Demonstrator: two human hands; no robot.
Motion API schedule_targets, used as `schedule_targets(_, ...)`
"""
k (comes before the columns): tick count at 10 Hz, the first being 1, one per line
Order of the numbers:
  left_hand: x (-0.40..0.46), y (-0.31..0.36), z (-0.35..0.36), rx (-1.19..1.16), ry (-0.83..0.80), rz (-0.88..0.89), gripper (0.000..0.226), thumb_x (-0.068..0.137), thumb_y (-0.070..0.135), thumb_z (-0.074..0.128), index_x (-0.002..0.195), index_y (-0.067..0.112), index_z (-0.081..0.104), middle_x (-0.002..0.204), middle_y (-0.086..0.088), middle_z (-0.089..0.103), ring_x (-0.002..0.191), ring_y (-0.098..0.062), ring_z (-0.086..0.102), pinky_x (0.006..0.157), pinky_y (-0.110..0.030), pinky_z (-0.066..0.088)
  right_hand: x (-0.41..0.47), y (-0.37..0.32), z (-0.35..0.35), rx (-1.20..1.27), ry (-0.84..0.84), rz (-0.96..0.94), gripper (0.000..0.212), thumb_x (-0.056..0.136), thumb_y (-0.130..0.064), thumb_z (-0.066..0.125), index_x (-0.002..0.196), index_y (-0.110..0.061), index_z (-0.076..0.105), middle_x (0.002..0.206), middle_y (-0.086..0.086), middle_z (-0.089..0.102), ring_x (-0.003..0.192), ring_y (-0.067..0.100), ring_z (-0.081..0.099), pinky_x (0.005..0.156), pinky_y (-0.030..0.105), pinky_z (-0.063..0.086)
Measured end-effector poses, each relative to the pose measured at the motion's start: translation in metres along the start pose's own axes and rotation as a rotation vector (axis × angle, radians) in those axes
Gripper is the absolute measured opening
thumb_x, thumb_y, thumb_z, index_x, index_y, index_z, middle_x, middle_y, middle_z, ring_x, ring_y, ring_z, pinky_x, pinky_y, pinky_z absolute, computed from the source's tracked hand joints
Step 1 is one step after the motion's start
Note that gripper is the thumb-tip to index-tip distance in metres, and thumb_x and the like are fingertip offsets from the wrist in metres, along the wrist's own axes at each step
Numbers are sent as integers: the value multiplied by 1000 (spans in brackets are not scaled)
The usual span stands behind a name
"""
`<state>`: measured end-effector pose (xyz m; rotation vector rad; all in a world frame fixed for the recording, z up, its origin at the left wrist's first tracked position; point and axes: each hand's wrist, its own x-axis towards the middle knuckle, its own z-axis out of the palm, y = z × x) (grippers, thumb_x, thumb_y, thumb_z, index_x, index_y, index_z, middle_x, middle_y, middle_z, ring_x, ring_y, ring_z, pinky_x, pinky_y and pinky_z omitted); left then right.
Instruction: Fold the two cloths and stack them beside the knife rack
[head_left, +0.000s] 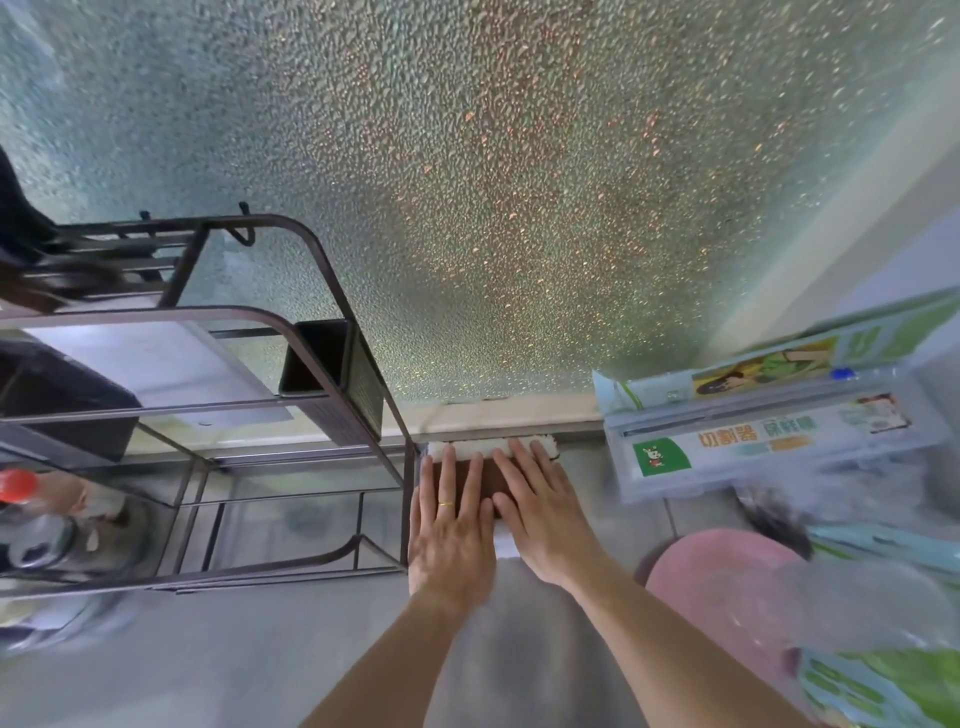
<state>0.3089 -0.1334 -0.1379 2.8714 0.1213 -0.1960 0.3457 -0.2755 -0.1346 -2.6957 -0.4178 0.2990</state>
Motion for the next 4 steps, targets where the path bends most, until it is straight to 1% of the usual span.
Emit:
schedule_targets(1, -1, 5, -13, -26, -1, -18, 61, 104, 39, 23, 158, 35, -4, 167, 1, -19, 150, -21, -28, 122, -37, -13, 0, -3, -6, 14, -42, 26, 70, 93, -60, -1, 155, -31, 17, 166, -6, 10, 153, 20, 4, 121, 46, 17)
schedule_targets(2, -5, 8, -28, -34, 14, 12, 60, 105, 39, 19, 159, 29, -2, 166, -2, -22, 150, -23, -28, 119, -35, -21, 0, -11, -19, 7, -75, 55, 75, 90, -64, 0, 155, -30, 17, 166, -5, 12, 153, 24, 5, 121, 49, 18)
schedule_targets(3, -18, 9, -47, -56, 78, 89, 59, 105, 39, 18, 160, 26, -1, 166, -2, -22, 151, -21, -27, 123, -38, -14, -14, -21, -34, -7, 27, 59, 69, 93, -56, 12, 154, -26, 21, 165, 1, 20, 153, 28, 8, 122, 46, 16)
schedule_targets(4, -48, 8, -68, -165, 108, 287, 56, 108, 34, 22, 160, 20, 9, 169, -4, -2, 155, -19, -10, 127, -41, 4, -51, -43, -46, 65, 206, 65, 60, 97, -49, 28, 151, -23, 31, 162, 6, 26, 152, 26, 15, 120, 43, 23)
